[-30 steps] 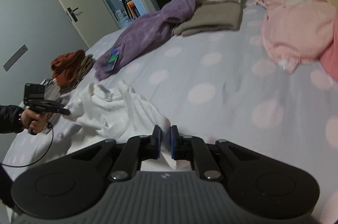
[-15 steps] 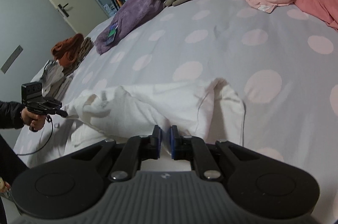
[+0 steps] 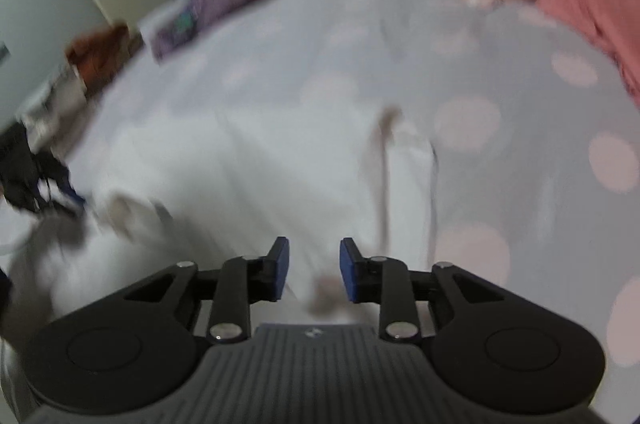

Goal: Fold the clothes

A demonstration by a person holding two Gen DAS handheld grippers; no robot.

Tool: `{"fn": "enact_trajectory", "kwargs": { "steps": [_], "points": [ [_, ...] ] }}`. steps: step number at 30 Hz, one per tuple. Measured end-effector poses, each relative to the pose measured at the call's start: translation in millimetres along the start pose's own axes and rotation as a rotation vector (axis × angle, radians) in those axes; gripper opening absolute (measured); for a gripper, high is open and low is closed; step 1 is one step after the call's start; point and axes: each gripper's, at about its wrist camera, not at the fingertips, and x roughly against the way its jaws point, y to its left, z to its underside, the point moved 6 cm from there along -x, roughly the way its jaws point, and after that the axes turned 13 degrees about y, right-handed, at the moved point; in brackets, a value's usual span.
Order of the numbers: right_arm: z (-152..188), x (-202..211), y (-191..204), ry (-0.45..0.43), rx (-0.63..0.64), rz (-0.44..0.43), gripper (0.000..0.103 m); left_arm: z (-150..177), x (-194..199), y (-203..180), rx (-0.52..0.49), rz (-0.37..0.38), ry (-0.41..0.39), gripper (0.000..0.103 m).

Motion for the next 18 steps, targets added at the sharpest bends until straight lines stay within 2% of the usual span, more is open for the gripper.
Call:
{"fn": "enact_trajectory", "kwargs": {
  "steps": [3,5,9,13,16,18],
  "points": [
    [-14,-19,24,0.015,0.052,-0.038,0.039,-11,10,1,0.008,-0.005,-0.05,0.031],
    [-23,-31,40,0.025,0.087,-0.064,0.042,-23,8,2,0.013,0.011,-0.086,0.042],
    [-31,-74,64,0.122,0.173,-0.113,0.044,-48,-11,-6,-0.015,0.087,-0.101,0.043],
    [-29,-99,75,0.215,0.23,-0.127,0.042,-63,-40,-16,-0.078,0.093,-0.058,0.043],
    [-22,-98,83,0.285,0.255,-0.162,0.041,-63,-58,-26,-0.074,0.188,-0.001,0.043],
    [-11,-94,90,0.356,0.269,-0.181,0.041,-58,-65,-40,-0.112,0.244,0.05,0.043]
  ]
}}
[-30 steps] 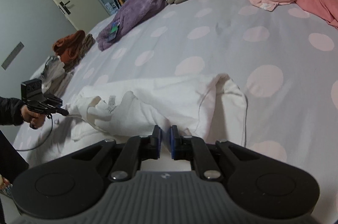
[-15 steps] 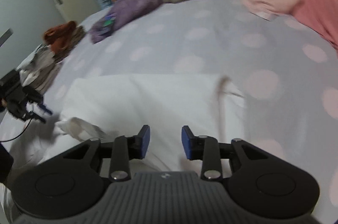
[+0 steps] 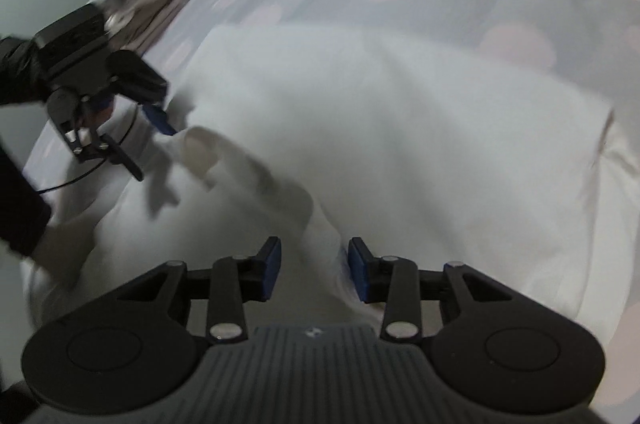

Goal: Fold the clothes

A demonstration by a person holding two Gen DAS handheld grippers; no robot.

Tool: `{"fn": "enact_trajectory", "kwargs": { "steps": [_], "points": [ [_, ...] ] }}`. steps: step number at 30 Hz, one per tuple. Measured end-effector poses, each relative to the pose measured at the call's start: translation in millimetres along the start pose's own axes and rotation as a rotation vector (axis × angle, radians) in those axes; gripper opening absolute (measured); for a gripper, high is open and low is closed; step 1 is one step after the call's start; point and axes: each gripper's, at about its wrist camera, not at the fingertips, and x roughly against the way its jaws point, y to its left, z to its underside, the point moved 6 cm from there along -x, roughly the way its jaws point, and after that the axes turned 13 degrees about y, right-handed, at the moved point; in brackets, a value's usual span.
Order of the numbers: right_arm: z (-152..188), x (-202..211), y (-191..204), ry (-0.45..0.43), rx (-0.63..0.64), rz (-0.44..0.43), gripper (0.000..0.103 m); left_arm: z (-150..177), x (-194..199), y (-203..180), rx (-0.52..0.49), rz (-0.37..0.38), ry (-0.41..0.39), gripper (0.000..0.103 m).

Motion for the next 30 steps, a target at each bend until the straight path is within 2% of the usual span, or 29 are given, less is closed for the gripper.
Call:
{"fn": "enact_trajectory", "kwargs": {
  "steps": [3,5,7,9,12,15,17,20,22,24,25,27,30],
  "points": [
    [20,-5,21,0.148,0.048,-0.005,0.042,8,-6,-20,-0.059,0.058,0.055,0.043],
    [34,1,29,0.188,0.037,-0.009,0.04,12,-1,-22,-0.057,0.077,0.048,0.043],
    [38,20,22,0.091,-0.036,0.022,0.04,15,9,-13,-0.009,0.046,0.013,0.043],
    [41,39,7,-0.022,-0.123,0.069,0.047,19,25,5,0.073,-0.012,-0.046,0.043],
    [44,59,-29,-0.129,-0.261,0.212,0.049,28,49,41,0.24,-0.138,-0.143,0.044],
    [45,64,-54,-0.148,-0.343,0.355,0.049,41,63,73,0.401,-0.249,-0.191,0.045],
    [44,63,-66,-0.165,-0.379,0.406,0.049,47,70,87,0.469,-0.281,-0.218,0.045],
    [39,61,-86,-0.195,-0.408,0.419,0.051,55,81,105,0.548,-0.314,-0.256,0.046],
    [31,64,-95,-0.236,-0.41,0.406,0.061,58,89,115,0.571,-0.342,-0.268,0.049],
    [18,74,-108,-0.294,-0.405,0.391,0.076,64,93,123,0.602,-0.34,-0.274,0.053],
    [10,77,-115,-0.314,-0.398,0.381,0.078,67,95,127,0.615,-0.336,-0.279,0.054],
    [-7,78,-127,-0.338,-0.384,0.371,0.079,72,98,135,0.643,-0.333,-0.295,0.056],
    [-28,77,-151,-0.303,-0.365,0.367,0.079,77,104,154,0.712,-0.333,-0.32,0.057]
  ]
}}
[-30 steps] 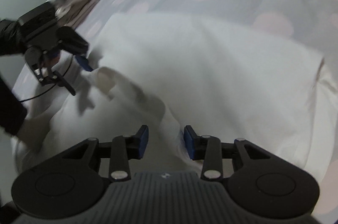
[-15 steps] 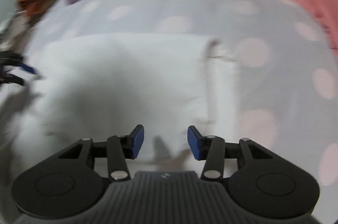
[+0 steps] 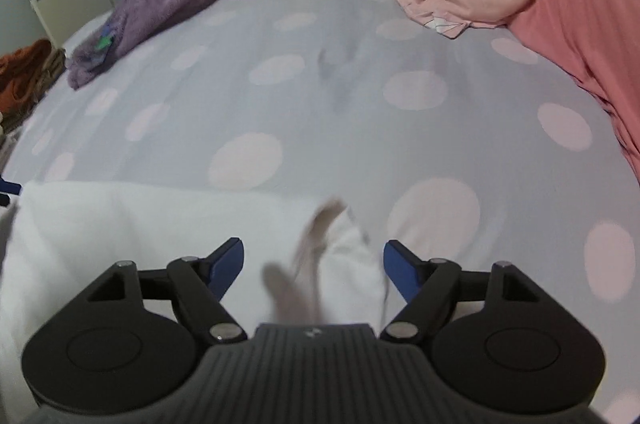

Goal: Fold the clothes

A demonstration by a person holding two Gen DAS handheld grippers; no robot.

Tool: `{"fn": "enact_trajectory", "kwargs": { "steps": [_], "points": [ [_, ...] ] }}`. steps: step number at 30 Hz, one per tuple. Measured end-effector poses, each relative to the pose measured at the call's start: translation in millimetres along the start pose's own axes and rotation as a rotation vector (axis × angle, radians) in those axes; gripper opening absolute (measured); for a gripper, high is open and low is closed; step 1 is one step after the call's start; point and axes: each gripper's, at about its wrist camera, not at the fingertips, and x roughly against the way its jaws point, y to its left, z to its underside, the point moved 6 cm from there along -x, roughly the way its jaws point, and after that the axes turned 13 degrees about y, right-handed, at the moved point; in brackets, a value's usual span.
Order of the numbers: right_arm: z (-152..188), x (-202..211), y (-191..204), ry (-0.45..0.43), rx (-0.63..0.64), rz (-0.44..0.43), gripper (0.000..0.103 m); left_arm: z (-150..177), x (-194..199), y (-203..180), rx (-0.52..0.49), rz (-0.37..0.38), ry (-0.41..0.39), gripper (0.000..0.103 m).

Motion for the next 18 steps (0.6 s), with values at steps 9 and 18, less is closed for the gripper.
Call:
{"fn": "enact_trajectory", "kwargs": {
  "steps": [9,18],
  "points": [
    [-28,-44,5,0.154,0.127,-0.079,0.079,-6,-23,7,-0.054,0.053,0.049,0.057],
    [-31,-52,1,0.195,0.125,-0.133,0.044,-11,-30,6,-0.056,0.137,0.071,0.053]
  ]
}}
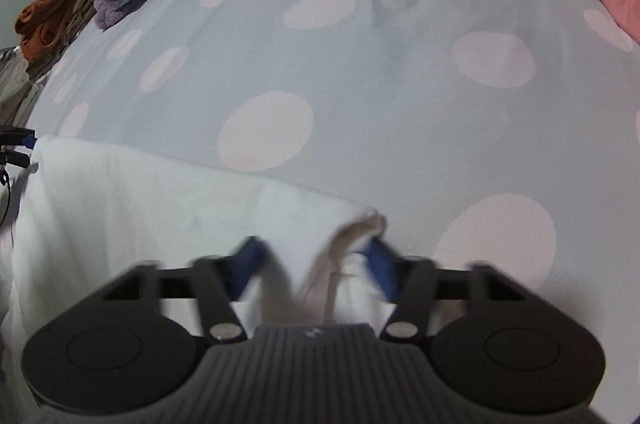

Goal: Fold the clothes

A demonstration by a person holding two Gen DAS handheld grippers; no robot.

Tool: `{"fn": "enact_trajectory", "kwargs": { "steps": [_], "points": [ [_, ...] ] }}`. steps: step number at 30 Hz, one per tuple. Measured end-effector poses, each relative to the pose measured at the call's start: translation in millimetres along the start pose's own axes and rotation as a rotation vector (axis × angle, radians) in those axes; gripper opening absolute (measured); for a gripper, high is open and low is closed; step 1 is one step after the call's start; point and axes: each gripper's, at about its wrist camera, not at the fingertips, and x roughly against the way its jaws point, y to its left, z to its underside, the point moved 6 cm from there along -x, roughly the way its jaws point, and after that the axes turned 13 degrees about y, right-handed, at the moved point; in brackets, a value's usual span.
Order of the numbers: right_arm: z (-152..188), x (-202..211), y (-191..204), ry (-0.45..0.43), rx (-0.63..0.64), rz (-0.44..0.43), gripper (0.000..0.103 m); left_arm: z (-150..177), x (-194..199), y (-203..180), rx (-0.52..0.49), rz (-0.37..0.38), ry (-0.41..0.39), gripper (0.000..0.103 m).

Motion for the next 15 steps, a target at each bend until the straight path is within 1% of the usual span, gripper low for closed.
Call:
{"fn": "enact_trajectory", "kwargs": {
  "steps": [1,2,3,4,5,6,9,12,15],
  "points": [
    [1,2,-2,-0.001,-0.003,-0.005,0.037,0,-1,2,0.006,-0.012,0.005,0.041],
    [2,5,-3,-0.004,-0.003,-0.015,0.025,0,-1,4,0.012,-0.024,0.011,0.026],
    [3,9,-3,-0.01,0.0,-0.026,0.02,0,-1,7,0.033,-0.011,0.011,0.019],
    [3,11,-2,-0.018,0.0,-0.039,0.019,0,1,10,0.064,0.027,0.005,0.011],
    [3,15,-1,-0.029,0.005,-0.043,0.018,0,3,13,0.093,0.07,-0.001,0.01],
    [3,18,-1,-0.04,0.01,-0.048,0.018,0,5,14,0.113,0.096,-0.005,0.01],
    [2,30,-1,-0.08,0.017,-0.052,0.016,-1,14,17,0.161,0.14,-0.018,0.009],
    [-7,45,1,-0.136,0.015,-0.067,0.016,-13,28,17,0.167,0.159,-0.055,0.008],
    [-25,57,7,-0.188,0.032,-0.068,0.015,-32,44,15,0.142,0.146,-0.117,0.007]
  ]
}}
